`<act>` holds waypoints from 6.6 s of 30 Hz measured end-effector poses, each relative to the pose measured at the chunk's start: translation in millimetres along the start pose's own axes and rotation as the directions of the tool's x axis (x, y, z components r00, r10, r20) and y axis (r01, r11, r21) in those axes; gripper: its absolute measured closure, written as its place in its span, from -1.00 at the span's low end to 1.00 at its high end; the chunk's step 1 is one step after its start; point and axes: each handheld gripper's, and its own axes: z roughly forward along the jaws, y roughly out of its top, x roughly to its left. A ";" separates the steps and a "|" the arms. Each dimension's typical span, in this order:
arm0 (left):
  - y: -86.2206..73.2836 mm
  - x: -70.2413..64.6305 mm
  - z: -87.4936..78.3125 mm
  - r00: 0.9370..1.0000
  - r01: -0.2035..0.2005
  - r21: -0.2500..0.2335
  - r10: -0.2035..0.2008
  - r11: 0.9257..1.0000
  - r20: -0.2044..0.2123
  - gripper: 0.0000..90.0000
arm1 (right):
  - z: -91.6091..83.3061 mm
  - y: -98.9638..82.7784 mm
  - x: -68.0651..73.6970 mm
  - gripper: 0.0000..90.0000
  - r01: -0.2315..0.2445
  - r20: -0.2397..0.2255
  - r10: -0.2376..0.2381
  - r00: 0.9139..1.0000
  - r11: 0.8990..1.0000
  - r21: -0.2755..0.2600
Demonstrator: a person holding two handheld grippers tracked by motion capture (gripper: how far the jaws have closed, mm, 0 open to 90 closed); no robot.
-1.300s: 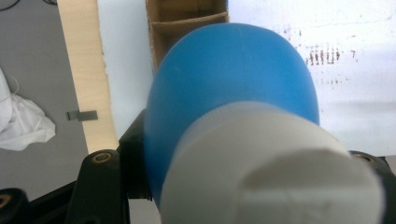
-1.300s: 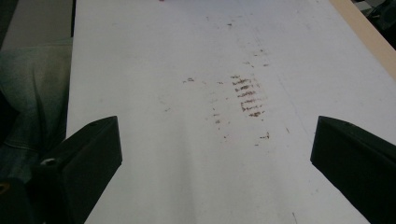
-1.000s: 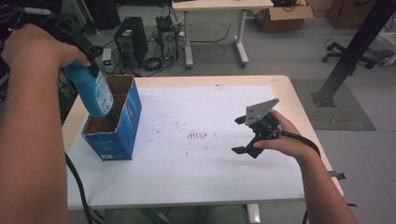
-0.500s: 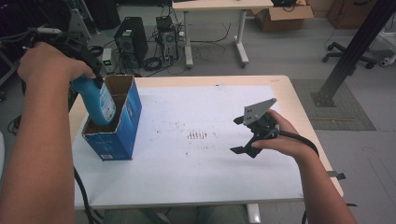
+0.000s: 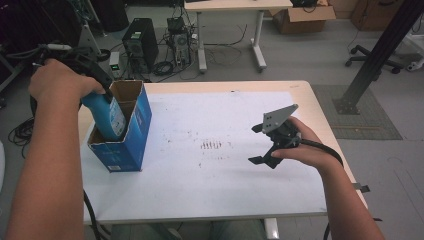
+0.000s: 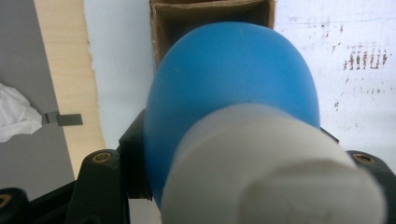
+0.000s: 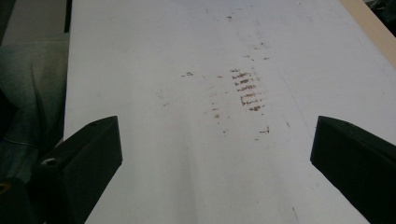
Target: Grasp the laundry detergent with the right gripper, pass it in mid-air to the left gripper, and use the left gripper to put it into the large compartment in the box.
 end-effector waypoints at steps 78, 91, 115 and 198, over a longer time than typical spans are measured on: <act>-3.7 4.2 118.3 0.999 -0.036 0.065 0.036 0.997 0.002 -0.26 | 6.4 -8.3 -0.6 -0.95 -0.007 -0.033 0.006 0.999 1.000 -0.030; -5.9 -2.4 100.8 0.999 -0.029 0.049 0.030 0.998 -0.015 -0.36 | 6.0 -7.4 0.7 -0.95 -0.001 -0.033 0.000 0.999 0.999 -0.045; -18.5 -15.6 64.0 0.995 -0.076 0.021 0.077 0.997 -0.060 -0.85 | -0.9 1.0 6.0 -0.95 0.026 -0.028 -0.027 0.999 0.998 -0.058; -76.0 -205.9 36.5 0.110 -0.991 0.083 0.992 0.105 0.054 -0.99 | -24.6 74.6 -13.1 -0.91 0.191 -0.114 -0.156 0.981 0.875 0.445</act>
